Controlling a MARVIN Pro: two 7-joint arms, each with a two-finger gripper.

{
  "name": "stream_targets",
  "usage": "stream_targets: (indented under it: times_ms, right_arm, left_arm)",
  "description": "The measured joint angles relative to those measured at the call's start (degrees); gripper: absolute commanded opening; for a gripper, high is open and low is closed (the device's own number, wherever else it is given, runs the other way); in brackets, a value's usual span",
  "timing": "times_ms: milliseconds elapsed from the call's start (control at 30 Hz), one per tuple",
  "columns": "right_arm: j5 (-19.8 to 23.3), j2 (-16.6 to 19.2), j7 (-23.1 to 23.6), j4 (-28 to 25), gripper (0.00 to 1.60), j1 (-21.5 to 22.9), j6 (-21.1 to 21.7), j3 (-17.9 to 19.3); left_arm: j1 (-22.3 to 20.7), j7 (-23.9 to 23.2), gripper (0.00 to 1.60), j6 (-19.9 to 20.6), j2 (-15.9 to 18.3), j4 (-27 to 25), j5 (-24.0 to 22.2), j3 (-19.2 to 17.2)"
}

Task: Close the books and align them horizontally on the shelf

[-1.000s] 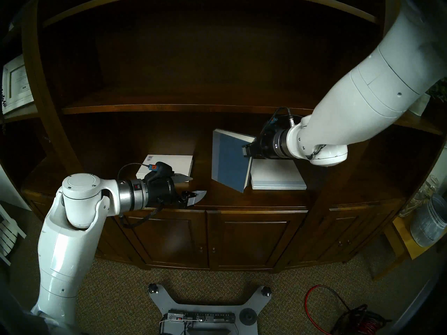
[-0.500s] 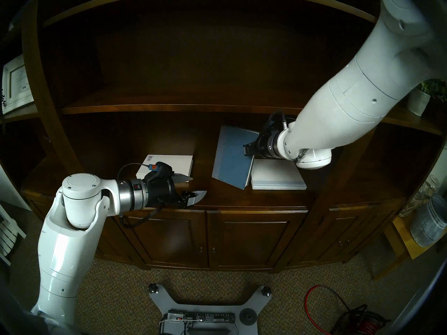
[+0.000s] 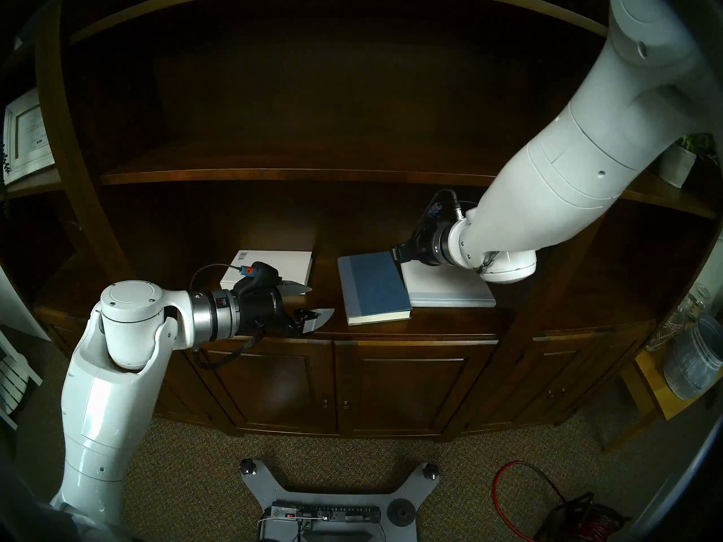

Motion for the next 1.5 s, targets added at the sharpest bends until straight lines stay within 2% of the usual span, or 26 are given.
stream_targets:
  times_ms: [367,567,767,1033,1333,1500]
  right_arm:
    - [-2.13,0.67,4.47,-7.07,1.6,3.19,2.16,-1.97]
    - [-3.82,0.37,5.56,-14.64,1.6,6.34,0.17,-2.94]
    - [-4.77,0.01,5.49,-18.59,1.6,8.2,-1.88,-3.66]
    - [-5.13,-0.46,3.82,-19.96,1.6,8.6,-4.32,-3.32]
    - [-4.71,-2.02,1.34,-20.59,1.6,8.03,-6.13,0.11]
    - [-4.33,-2.27,0.24,-21.36,1.6,7.57,-7.47,-0.31]
  left_arm:
    - [0.0,0.0,1.6,0.0,-0.01,0.0,0.01,0.0]
    - [0.01,-0.01,1.6,0.0,-0.01,0.0,0.01,0.0]
    - [0.01,-0.01,1.6,0.0,-0.01,0.0,0.01,0.0]
    - [0.01,-0.01,1.6,0.0,-0.01,0.0,0.01,0.0]
    - [0.01,-0.01,1.6,0.0,-0.02,0.0,0.02,0.0]
    - [0.01,-0.01,1.6,0.0,-0.02,0.0,0.02,0.0]
